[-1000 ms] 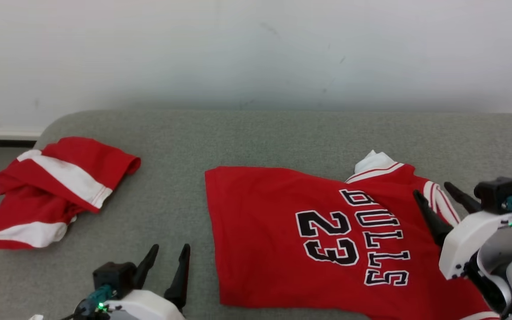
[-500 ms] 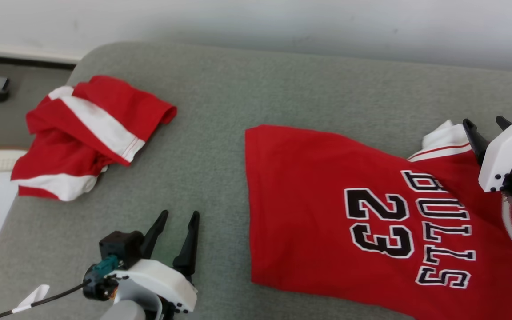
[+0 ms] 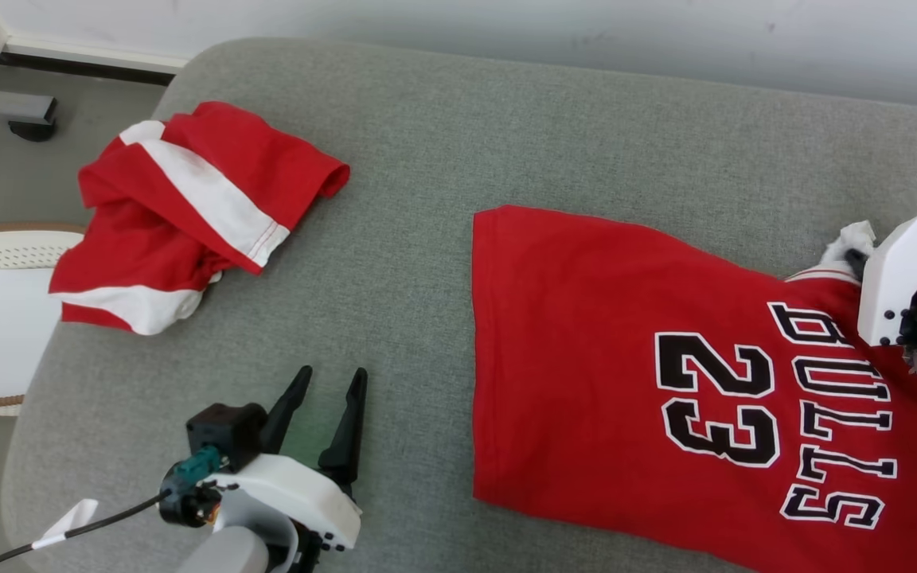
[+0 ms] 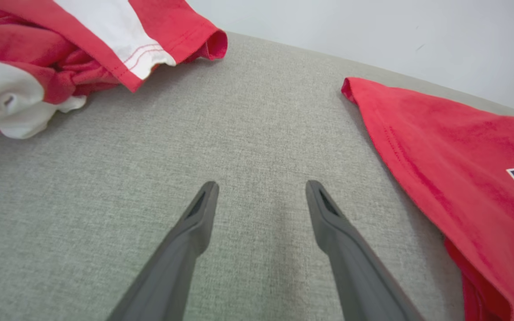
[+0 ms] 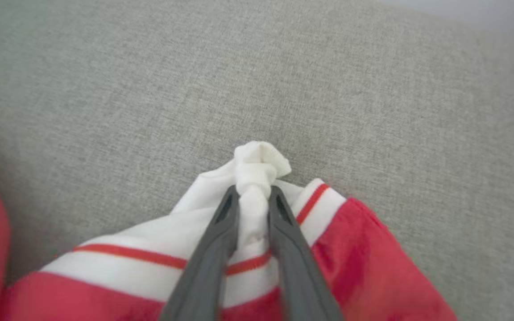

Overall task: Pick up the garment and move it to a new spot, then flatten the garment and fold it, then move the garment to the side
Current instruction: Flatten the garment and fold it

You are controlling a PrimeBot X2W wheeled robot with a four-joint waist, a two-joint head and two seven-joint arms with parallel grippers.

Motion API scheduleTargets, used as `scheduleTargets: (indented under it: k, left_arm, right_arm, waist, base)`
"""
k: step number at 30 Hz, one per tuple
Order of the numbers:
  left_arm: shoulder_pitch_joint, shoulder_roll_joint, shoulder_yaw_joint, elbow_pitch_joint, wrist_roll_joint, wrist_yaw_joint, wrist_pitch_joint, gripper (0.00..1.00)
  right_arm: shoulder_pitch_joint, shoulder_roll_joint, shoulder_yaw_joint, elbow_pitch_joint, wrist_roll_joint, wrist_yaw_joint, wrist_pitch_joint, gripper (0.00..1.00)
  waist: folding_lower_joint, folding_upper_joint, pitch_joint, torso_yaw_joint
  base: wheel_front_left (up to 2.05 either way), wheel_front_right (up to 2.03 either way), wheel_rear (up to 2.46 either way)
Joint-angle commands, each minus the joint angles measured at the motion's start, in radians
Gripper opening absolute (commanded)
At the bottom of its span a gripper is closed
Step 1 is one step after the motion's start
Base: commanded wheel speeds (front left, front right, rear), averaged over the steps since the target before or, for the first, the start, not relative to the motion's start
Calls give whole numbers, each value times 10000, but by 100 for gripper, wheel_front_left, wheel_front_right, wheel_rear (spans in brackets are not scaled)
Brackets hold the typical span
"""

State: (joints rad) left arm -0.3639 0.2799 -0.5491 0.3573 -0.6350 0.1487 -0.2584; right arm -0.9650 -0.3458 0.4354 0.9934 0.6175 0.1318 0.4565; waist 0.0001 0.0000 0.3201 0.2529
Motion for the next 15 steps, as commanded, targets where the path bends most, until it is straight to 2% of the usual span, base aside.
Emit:
scheduleTargets:
  k: [1,6,15]
  left_arm:
    - [-60,-11,46,40,125,-36,-70,100]
    - [-59,-68,67,33,187,-107,-64,100]
    - [-393,-244,201,-289,424,-269,-66,100]
  right_arm:
    - [23,-66,50,195,18,-22,-80,0]
    - [-605,-285,-96,498,-242,-22,-1171,0]
    - [-2140,-860,-596,1321,-845,-22,-2883,0]
  waist:
    - [-1,0,-15,-17]
    - [-1,0,55,-12]
    - [-1,0,1014,413]
  base:
    - [0,0,0]
    - [0,0,0]
    - [0,0,0]
